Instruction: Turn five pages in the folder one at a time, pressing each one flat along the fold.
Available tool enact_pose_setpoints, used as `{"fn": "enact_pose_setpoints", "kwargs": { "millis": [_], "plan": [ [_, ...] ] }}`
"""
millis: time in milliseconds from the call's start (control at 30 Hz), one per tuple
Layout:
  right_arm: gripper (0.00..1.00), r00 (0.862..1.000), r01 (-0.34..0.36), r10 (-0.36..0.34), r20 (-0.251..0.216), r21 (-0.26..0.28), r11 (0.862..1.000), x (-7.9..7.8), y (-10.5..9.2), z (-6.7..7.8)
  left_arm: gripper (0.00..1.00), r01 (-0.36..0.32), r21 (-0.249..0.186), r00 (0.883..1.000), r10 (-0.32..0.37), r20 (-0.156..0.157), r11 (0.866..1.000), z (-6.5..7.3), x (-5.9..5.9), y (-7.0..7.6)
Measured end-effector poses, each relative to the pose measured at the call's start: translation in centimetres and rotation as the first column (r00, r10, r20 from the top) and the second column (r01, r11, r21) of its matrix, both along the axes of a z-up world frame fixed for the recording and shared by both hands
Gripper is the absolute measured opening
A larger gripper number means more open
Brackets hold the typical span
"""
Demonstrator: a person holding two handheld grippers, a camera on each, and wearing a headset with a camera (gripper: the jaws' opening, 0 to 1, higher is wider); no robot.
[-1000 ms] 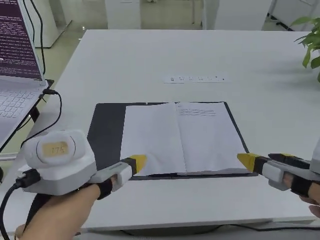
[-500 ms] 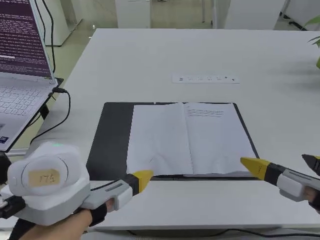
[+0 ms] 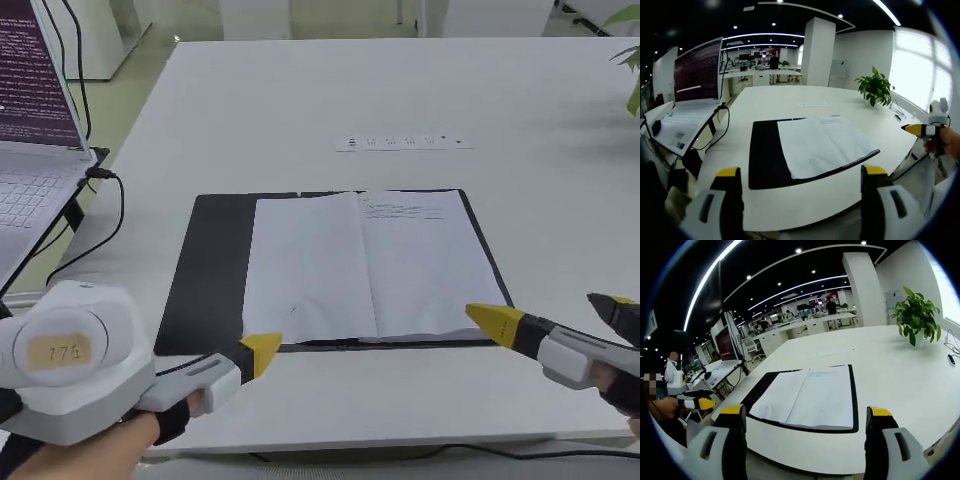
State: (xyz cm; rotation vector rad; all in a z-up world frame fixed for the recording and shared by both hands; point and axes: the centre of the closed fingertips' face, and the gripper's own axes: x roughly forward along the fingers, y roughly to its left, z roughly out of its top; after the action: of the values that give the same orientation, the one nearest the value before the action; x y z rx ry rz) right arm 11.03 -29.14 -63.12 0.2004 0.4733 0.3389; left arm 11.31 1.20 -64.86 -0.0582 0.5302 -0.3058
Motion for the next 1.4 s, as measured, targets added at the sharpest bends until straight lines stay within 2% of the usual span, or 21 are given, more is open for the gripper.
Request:
{"fn": "enact_pose_setpoints", "kwargs": {
  "millis": [167,367,467,533,700,900,1133,1300,1400],
  "plan": [
    [0.99,1.000,-0.012,0.012,-0.007,0.012,1.000,0.3,0.2,-0.1,0.99,0.009,-0.001,1.000,-0.009,-0.007,1.000,-0.5,1.2,-0.8],
    [0.98,1.000,-0.015,0.015,-0.015,0.021,1.000,0.5,0.1,-0.3,0.99,0.032,-0.002,0.999,-0.032,-0.009,0.999,-0.8,2.7,-2.5],
    [0.98,1.000,-0.019,0.019,-0.021,0.021,1.000,0.6,-0.2,-0.5,0.99,0.066,0.001,0.998,-0.066,-0.005,0.998,-1.2,3.9,-3.9],
    [0.98,1.000,-0.014,0.014,-0.025,0.026,1.000,0.6,-0.5,-0.6,0.95,0.090,-0.003,0.996,-0.090,-0.020,0.996,-1.4,4.2,-4.8],
    [0.96,1.000,-0.004,0.005,-0.019,0.038,0.999,0.1,-0.9,-0.5,0.92,0.137,0.000,0.990,-0.137,-0.018,0.991,-2.0,5.3,-7.4],
    [0.96,1.000,-0.008,0.009,-0.007,0.049,0.999,-0.2,-1.2,-0.2,0.88,0.218,0.004,0.976,-0.218,-0.027,0.976,-2.7,6.5,-11.2],
    [0.94,1.000,0.012,-0.011,-0.007,0.068,0.998,-0.5,-2.1,-0.4,0.84,0.298,-0.002,0.955,-0.298,-0.009,0.955,-3.1,7.7,-15.3],
    [0.93,1.000,0.012,-0.012,-0.008,0.066,0.998,-0.6,-2.3,-0.6,0.80,0.351,0.012,0.936,-0.350,-0.023,0.936,-4.3,8.2,-17.8],
    [0.93,1.000,0.007,-0.006,-0.012,0.065,0.998,-0.6,-2.3,-0.9,0.77,0.380,0.020,0.925,-0.379,-0.020,0.925,-5.1,8.7,-19.5]
  ]
}}
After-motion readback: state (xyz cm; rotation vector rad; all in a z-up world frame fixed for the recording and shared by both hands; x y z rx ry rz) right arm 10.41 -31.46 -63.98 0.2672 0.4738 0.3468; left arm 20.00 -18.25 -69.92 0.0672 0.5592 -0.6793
